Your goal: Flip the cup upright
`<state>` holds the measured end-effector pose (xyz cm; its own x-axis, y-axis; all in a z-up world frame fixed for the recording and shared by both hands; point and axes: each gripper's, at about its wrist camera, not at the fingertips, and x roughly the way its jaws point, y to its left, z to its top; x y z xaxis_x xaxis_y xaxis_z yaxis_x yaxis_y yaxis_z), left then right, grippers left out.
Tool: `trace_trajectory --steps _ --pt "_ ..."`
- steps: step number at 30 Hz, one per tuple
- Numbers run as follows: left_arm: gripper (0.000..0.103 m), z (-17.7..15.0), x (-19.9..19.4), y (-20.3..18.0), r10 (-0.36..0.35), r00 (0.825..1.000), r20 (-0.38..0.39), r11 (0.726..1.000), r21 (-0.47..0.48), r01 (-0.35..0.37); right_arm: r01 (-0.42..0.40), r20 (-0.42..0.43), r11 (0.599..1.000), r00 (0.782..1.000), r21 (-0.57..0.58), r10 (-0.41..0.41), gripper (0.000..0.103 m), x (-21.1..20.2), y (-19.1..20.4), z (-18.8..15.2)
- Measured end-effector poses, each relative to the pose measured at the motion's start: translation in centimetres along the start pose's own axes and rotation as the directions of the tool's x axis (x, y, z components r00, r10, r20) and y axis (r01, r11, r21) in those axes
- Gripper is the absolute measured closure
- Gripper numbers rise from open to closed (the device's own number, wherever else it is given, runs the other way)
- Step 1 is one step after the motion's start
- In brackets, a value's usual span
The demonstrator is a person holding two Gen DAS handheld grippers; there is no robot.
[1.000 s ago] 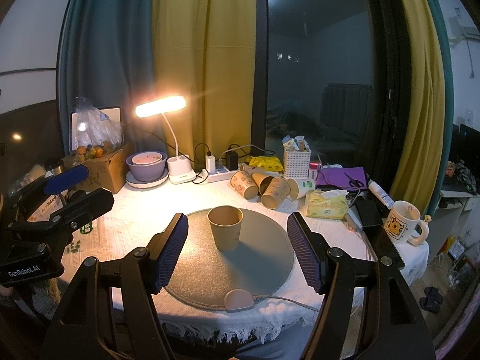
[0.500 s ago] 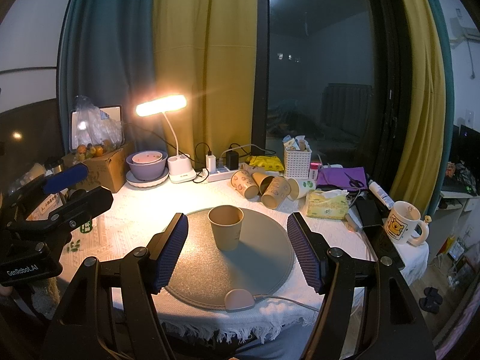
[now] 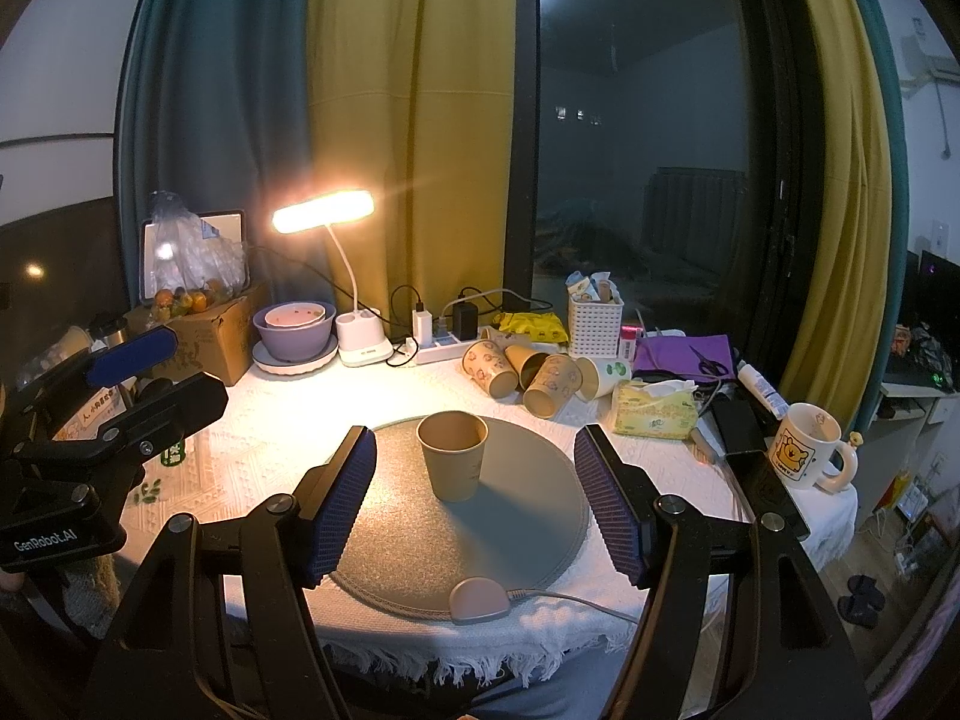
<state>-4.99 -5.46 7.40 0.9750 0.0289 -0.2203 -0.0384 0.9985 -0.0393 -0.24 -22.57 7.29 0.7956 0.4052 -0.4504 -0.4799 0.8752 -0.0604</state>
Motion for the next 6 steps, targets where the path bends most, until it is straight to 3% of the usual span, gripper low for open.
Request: trace_trajectory --steps 6 --pt "0.020 -0.42 -0.40 -0.71 -0.015 1.000 0.006 1.000 0.004 0.015 0.001 -0.001 1.000 1.000 0.000 -0.001 0.031 0.06 0.00 -0.09"
